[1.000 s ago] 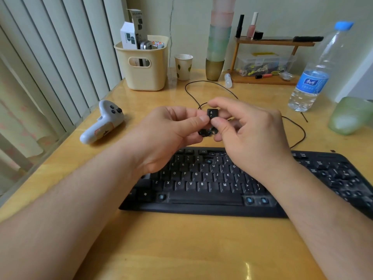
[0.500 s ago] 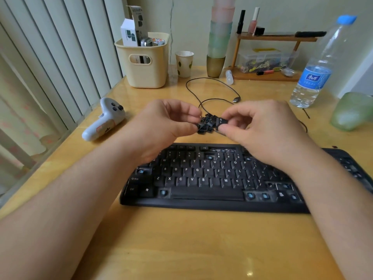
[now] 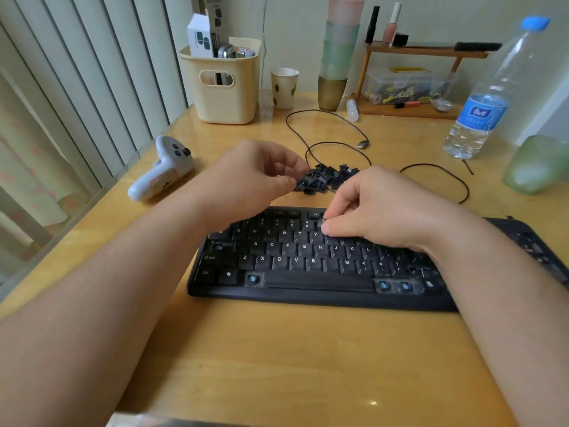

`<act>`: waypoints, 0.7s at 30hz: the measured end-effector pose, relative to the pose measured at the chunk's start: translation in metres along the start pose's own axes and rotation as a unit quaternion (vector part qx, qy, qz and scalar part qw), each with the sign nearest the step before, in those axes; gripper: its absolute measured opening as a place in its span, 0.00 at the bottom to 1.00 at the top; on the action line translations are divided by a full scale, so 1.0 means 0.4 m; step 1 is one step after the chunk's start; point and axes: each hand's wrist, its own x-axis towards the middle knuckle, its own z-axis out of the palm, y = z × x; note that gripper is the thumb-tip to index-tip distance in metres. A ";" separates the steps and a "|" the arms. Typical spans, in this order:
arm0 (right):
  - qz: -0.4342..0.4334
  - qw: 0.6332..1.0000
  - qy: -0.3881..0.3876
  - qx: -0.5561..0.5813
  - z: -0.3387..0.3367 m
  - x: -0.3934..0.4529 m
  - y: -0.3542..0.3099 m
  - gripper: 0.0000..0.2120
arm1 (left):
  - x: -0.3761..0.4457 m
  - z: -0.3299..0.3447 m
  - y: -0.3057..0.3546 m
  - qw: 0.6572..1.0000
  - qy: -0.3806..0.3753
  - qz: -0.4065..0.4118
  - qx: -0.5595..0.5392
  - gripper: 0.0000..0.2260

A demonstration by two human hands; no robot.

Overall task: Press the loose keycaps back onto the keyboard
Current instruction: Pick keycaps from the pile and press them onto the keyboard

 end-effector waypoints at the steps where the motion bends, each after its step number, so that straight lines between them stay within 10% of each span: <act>1: 0.003 1.000 0.004 -0.003 0.002 0.002 -0.003 0.05 | 0.000 0.002 0.000 1.000 -0.005 0.002 0.023 0.08; 12: 0.032 0.999 0.002 -0.024 0.011 0.028 -0.012 0.07 | 0.009 0.029 0.003 0.970 -0.095 0.058 0.217 0.16; 21: 0.018 1.000 0.000 -0.013 0.005 0.017 -0.005 0.05 | 0.011 0.038 0.005 0.982 -0.095 0.022 0.163 0.16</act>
